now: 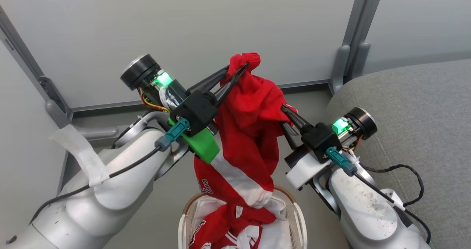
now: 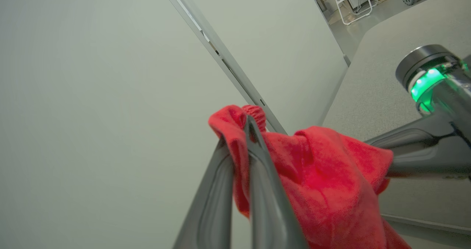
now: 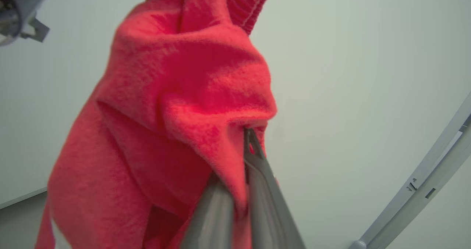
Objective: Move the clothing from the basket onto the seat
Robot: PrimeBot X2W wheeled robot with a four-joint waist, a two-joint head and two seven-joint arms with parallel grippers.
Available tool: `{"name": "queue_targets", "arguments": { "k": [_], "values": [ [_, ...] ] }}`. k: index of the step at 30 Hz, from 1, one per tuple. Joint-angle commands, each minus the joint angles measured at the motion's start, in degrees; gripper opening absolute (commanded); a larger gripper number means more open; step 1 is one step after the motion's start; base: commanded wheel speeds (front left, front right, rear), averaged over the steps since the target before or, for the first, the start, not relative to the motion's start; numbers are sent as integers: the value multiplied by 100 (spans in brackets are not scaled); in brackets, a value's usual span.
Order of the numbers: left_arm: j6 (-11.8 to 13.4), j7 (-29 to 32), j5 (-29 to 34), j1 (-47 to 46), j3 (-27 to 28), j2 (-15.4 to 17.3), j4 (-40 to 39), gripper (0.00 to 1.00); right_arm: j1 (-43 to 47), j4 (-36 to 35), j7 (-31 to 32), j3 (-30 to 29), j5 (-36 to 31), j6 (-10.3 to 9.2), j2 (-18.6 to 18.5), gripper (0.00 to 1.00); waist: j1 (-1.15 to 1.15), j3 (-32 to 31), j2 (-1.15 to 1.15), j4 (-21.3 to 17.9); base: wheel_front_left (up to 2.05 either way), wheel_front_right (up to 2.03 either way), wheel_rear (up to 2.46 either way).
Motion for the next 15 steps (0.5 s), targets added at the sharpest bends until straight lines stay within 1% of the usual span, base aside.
{"name": "queue_targets", "arguments": {
  "k": [1, 4, 5, 6, 7, 8, 9, 10, 15],
  "values": [
    [60, -20, -81, 123, 52, 47, -24, 0, -11, -18, -12, 5, 40, -6, -20, 0, 0, 8, 0, -9, 0, 0, 0],
    [147, -45, -218, 295, 134, 43, -37, 0, 37, -65, -12, 14, 80, -6, -21, 0, 0, 26, 0, -21, 0, 0, 0],
    [184, -58, -261, 356, 162, 34, -50, 3, 47, -78, -12, 5, 89, -6, -21, 0, 0, 31, 0, -23, 0, 0, 0],
    [229, -57, -300, 444, 191, 17, -69, 26, 58, -98, -12, -17, 105, -6, -22, 0, 0, 38, 0, -24, 0, 0, 0],
    [281, -66, -342, 535, 216, -5, -88, 39, 68, -112, -12, -35, 108, -6, -22, 0, 0, 44, 0, -23, 0, 0, 0],
    [330, -81, -390, 651, 254, -33, -103, 74, 81, -125, -12, -49, 104, -6, -21, 0, 0, 51, 0, -21, 0, 0, 0],
    [381, -92, -421, 755, 298, -56, -113, 93, 93, -146, -12, -76, 101, -6, -21, 0, 0, 55, 0, -18, 0, 0, 0],
    [432, -104, -465, 887, 351, -88, -130, 100, 106, -167, -12, -110, 96, -6, -22, 0, 0, 62, 0, -11, 0, 0, 0],
    [648, -100, -603, 1538, 720, -236, -312, 100, 171, -256, -12, -274, 39, -6, -21, 0, 0, 111, 0, 32, 0, 0, 0]
  ]
}}
